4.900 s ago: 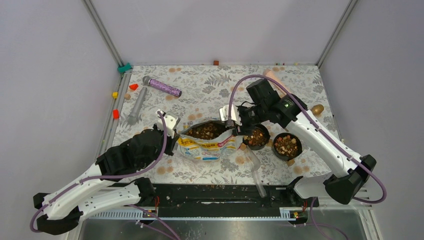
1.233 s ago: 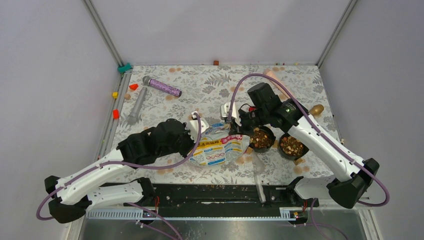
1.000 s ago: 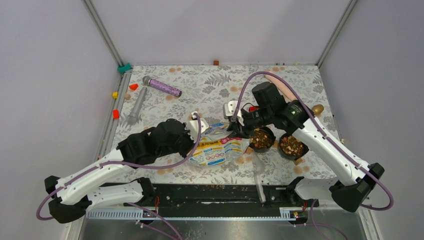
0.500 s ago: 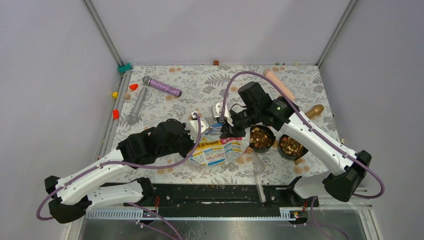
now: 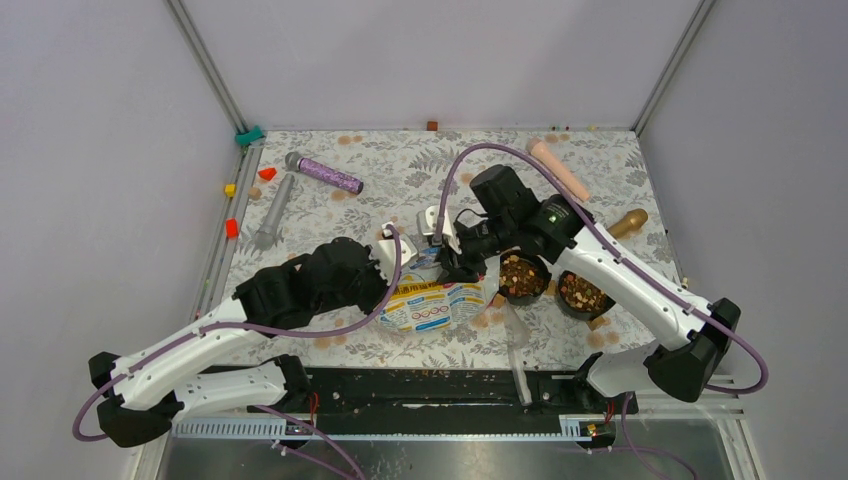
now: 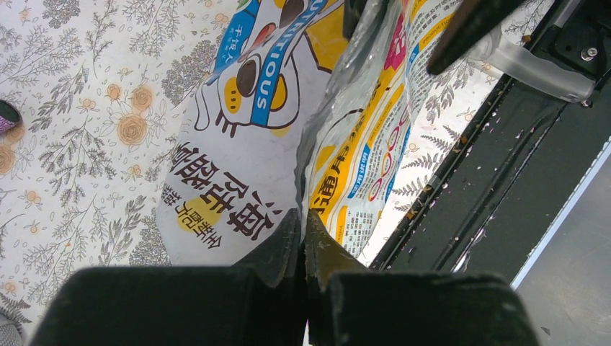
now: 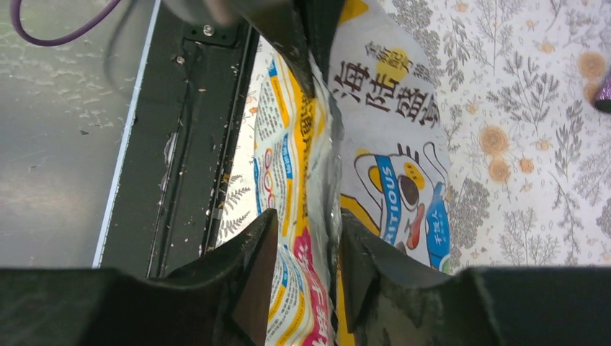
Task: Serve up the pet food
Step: Close the pet food bag at the center of the board.
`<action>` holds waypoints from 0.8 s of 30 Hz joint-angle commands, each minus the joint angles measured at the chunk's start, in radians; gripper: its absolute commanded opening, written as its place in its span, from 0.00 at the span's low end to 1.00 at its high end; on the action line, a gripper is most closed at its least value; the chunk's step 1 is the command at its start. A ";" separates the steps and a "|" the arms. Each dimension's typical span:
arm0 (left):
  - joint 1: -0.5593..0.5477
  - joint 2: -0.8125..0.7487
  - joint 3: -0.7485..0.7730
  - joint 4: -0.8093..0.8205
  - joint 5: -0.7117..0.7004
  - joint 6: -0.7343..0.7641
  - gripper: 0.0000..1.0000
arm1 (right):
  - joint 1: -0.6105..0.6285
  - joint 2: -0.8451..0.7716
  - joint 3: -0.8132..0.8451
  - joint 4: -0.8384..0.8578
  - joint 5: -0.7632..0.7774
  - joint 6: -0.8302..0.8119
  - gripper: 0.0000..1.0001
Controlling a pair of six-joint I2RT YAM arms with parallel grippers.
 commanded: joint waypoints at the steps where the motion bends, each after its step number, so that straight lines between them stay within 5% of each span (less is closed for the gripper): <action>1: 0.013 -0.044 0.018 0.063 -0.024 -0.005 0.00 | 0.047 0.020 0.009 0.050 -0.060 -0.002 0.46; 8: 0.017 -0.071 0.016 0.073 0.001 -0.005 0.00 | 0.084 0.059 0.007 0.105 0.028 0.037 0.43; 9: 0.016 -0.074 0.013 0.075 0.005 -0.006 0.00 | 0.089 0.068 0.011 0.107 0.050 0.042 0.38; 11: 0.017 -0.078 0.015 0.076 0.008 -0.006 0.00 | 0.093 0.084 0.030 0.101 0.074 0.055 0.00; 12: 0.017 -0.080 0.015 0.075 0.008 -0.005 0.00 | 0.093 0.089 0.039 0.098 0.080 0.063 0.00; 19: 0.019 -0.090 0.010 0.078 0.010 -0.005 0.00 | 0.095 0.064 0.013 0.128 0.115 0.073 0.00; 21: 0.019 -0.090 0.008 0.078 0.010 -0.005 0.00 | 0.095 0.069 0.031 0.064 0.134 0.023 0.30; 24: 0.020 -0.092 0.010 0.078 0.006 -0.005 0.00 | 0.095 0.074 0.070 -0.036 0.207 -0.018 0.44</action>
